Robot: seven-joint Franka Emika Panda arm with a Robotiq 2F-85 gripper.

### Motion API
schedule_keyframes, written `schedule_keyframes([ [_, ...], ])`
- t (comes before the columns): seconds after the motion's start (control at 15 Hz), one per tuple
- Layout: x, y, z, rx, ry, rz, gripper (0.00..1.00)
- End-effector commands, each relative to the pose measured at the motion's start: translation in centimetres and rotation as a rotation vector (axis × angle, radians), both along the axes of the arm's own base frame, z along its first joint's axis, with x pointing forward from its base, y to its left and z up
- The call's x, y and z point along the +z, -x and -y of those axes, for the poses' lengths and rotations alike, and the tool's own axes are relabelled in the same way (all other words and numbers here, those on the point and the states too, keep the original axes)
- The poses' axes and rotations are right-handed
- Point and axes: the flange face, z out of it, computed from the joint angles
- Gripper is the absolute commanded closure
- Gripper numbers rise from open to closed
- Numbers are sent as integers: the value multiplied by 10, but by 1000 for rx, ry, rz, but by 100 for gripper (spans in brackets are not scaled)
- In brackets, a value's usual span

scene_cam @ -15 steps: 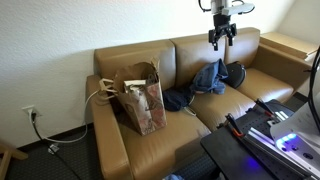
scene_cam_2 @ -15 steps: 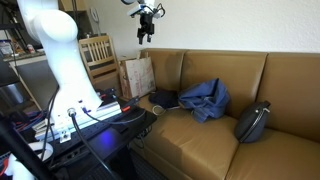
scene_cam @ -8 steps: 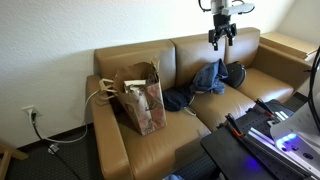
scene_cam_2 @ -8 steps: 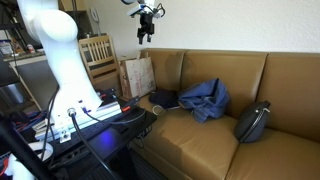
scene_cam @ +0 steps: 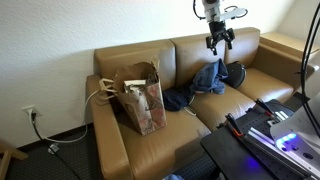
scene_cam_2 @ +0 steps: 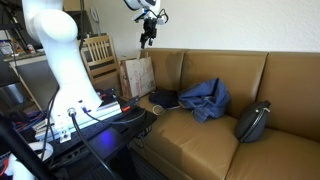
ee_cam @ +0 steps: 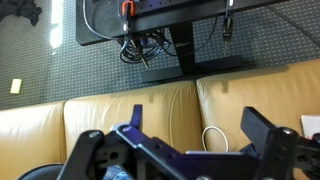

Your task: Put the grey clothing on the denim trousers

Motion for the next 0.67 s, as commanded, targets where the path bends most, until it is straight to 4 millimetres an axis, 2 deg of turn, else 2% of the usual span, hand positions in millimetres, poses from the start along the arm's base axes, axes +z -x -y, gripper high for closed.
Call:
schedule_keyframes([
  [0.0, -11, -13, -7, 21, -5, -95, 0],
  [0.07, -18, -18, -6, 23, -19, -125, 0],
  [0.13, -9, -6, -8, 12, 6, -68, 0],
  [0.27, -15, -9, -9, 13, 7, -78, 0],
  [0.6, -14, -9, -9, 13, 7, -76, 0],
])
